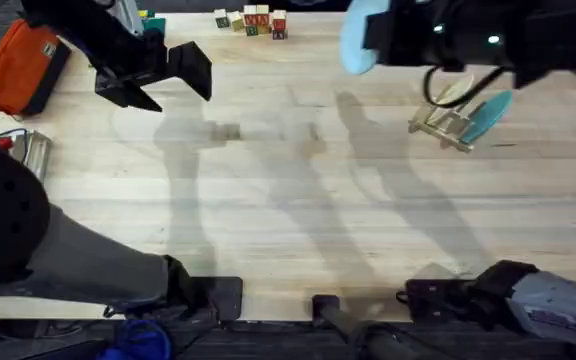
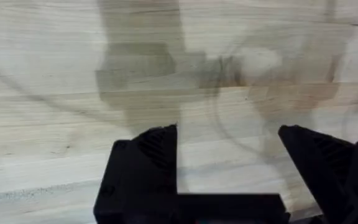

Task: Pick up the plates from the table one by one and place each into a slot on the dish rack.

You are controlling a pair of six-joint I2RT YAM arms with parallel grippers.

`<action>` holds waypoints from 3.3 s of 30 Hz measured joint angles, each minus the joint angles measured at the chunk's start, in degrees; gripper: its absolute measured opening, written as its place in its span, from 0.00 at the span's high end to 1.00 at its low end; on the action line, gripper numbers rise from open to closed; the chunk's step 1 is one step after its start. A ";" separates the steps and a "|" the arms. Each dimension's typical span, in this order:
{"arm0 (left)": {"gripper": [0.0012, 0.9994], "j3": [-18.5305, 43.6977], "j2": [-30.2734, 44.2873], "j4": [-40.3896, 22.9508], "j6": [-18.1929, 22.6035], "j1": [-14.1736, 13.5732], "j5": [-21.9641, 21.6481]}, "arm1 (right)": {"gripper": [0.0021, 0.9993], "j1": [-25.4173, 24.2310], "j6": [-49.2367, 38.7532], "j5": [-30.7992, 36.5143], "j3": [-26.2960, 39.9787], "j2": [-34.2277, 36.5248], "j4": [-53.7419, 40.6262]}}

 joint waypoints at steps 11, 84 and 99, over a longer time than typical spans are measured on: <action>0.00 0.00 0.00 0.00 0.00 0.00 0.00 | 0.97 -0.02 6.35 13.00 4.28 -6.15 -12.68; 0.00 0.00 0.00 -2.54 0.00 0.00 -0.04 | 0.97 -14.93 40.19 21.09 27.86 4.40 -55.17; 0.00 0.00 0.00 -2.54 0.00 0.00 -0.04 | 0.97 -27.47 29.38 8.93 27.86 6.81 -48.72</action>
